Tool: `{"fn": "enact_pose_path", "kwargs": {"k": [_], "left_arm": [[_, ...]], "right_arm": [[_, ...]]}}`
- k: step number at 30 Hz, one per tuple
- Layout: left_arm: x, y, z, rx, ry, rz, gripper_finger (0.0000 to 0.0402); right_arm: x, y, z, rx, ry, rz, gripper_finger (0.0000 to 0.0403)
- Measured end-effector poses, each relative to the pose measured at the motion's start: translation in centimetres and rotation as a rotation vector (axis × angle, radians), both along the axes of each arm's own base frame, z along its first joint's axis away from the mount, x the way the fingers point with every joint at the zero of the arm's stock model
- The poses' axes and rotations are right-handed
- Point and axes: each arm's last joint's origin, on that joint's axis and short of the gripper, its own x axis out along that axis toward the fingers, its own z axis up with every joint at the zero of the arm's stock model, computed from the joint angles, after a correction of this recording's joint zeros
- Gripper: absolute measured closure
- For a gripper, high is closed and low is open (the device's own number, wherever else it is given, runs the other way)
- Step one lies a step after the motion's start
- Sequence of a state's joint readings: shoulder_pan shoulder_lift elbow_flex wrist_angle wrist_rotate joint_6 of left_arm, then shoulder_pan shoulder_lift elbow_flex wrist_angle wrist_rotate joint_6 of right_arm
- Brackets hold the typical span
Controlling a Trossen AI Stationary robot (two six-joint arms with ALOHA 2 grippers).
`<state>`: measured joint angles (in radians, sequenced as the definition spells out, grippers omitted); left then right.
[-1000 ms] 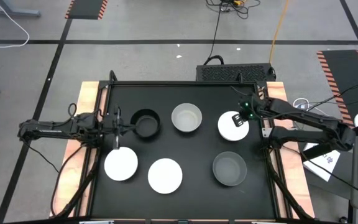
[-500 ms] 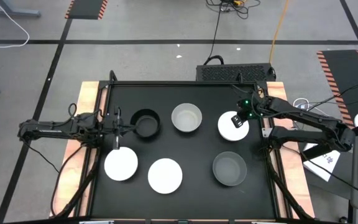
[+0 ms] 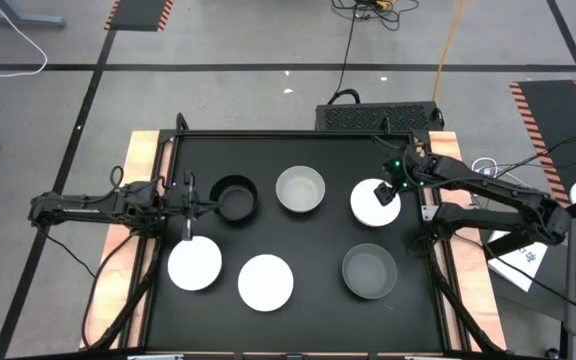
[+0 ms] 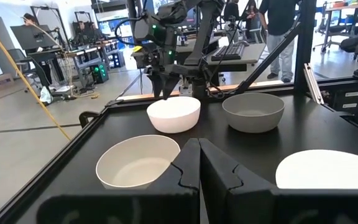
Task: Nest bowls inside each other
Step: Stack the top right white bowl on the light gray bowl
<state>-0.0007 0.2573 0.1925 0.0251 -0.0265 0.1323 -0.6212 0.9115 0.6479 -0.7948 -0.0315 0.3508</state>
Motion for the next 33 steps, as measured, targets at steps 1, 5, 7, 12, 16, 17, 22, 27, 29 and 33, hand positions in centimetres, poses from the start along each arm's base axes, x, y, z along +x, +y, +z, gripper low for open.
{"fn": "enact_pose_path", "kwargs": {"k": [1, 5, 7, 12, 16, 17, 22, 27, 29, 33], "left_arm": [[0.0, 0.0, 0.0, 0.002, 0.000, 0.000, 0.0398], [0.0, 0.0, 0.0, 0.005, 0.000, 0.000, 0.0398], [0.0, 0.0, 0.0, 0.013, 0.000, -0.001, 0.0398], [0.0, 0.0, 0.0, 0.016, 0.000, -0.001, 0.0398], [0.0, 0.0, 0.0, 0.016, 0.000, -0.001, 0.0398], [0.0, 0.0, 0.0, 0.016, 0.000, -0.001, 0.0398], [0.0, 0.0, 0.0, 0.016, 0.000, -0.001, 0.0398], [0.0, 0.0, 0.0, 0.017, 0.001, -0.001, 0.0398], [0.0, 0.0, 0.0, 0.022, 0.003, -0.002, 0.0398], [0.0, 0.0, -0.1, 0.023, 0.009, -0.002, 0.0398]], "right_arm": [[-0.2, -0.1, 0.0, 0.006, 0.008, -0.009, 0.0121], [-0.6, -0.4, -0.1, 0.012, 0.023, -0.033, 0.0117], [-0.6, -0.5, -0.2, 0.012, 0.031, -0.034, 0.0120], [-0.7, -0.9, -0.8, 0.046, 0.084, -0.041, 0.0130], [-0.5, -1.4, -1.4, 0.075, 0.122, -0.056, 0.0136], [-0.5, -1.5, -1.6, 0.083, 0.132, -0.058, 0.0137], [-0.1, -1.9, -2.3, 0.110, 0.165, -0.061, 0.0145], [0.3, -2.3, -2.7, 0.107, 0.166, -0.054, 0.0170], [0.4, -2.4, -2.8, 0.104, 0.164, -0.053, 0.0190], [0.5, -2.5, -2.7, 0.088, 0.149, -0.044, 0.0240]]}}
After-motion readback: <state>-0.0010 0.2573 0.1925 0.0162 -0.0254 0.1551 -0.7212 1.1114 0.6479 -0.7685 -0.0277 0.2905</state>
